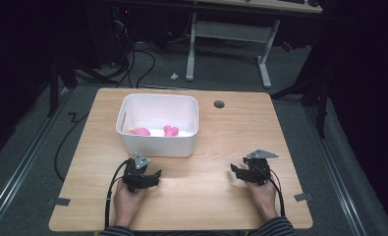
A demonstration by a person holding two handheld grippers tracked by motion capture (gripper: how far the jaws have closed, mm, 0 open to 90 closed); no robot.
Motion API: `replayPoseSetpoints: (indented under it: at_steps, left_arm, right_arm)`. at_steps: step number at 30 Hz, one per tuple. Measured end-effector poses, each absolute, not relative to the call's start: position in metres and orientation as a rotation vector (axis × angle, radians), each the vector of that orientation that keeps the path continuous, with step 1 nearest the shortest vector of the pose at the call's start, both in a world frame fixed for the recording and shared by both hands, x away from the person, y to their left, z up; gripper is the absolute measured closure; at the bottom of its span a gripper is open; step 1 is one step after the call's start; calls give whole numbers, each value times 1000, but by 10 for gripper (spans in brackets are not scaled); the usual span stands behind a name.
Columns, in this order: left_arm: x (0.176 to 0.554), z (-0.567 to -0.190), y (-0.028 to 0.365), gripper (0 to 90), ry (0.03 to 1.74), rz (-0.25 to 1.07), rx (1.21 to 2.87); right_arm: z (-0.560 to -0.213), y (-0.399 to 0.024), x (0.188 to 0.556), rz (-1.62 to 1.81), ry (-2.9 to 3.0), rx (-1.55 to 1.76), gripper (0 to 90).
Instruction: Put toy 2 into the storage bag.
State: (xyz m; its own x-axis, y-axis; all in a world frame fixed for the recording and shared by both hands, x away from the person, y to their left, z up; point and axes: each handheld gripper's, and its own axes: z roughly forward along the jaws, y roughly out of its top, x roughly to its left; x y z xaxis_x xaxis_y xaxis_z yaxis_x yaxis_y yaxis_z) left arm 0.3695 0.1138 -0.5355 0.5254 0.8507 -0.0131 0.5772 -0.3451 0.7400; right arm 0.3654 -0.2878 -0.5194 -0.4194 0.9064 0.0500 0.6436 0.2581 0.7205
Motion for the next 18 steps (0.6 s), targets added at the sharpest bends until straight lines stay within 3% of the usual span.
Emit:
replayPoseSetpoints:
  at_steps: [18]
  left_arm:
    - [370,-536,114,248,1156,496,2060]
  right_arm:
    - [-528,-275,374,906,2187,1366,327]
